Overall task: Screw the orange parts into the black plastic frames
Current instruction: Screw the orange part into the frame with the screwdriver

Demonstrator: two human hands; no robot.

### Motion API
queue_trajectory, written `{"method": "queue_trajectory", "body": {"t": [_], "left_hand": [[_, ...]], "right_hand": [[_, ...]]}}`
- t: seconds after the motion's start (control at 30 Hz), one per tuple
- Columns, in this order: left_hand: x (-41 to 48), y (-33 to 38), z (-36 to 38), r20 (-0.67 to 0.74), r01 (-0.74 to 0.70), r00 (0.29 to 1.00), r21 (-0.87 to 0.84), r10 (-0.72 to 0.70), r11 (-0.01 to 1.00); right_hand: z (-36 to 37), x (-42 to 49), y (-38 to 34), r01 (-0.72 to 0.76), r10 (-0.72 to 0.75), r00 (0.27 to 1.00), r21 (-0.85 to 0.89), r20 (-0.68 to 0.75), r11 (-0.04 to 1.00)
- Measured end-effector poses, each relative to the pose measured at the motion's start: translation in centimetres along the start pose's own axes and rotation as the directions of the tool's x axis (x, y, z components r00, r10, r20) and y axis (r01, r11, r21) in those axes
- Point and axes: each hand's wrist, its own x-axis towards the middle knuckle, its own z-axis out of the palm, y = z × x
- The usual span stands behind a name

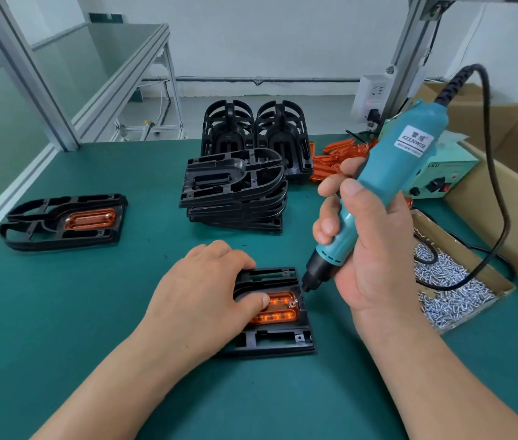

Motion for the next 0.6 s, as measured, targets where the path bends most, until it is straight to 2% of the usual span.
{"method": "queue_trajectory", "body": {"t": [0.13, 0.37, 0.6], "left_hand": [[-0.1, 0.0, 0.1, 0.001, 0.007, 1.000, -0.002, -0.007, 1.000], [0.3, 0.2, 0.2, 0.003, 0.013, 1.000, -0.017, -0.013, 1.000], [0.9, 0.5, 0.0, 0.054, 0.056, 0.997, -0.048, -0.054, 0.997]], "right_hand": [[0.1, -0.1, 0.2, 0.037, -0.035, 0.998, -0.030, 0.054, 0.999], [0.9, -0.8, 0.6, 0.141, -0.106, 0.951, -0.101, 0.292, 0.985], [1.3, -0.9, 0.9, 0.086, -0.038, 0.916, -0.102, 0.399, 0.991]]}}
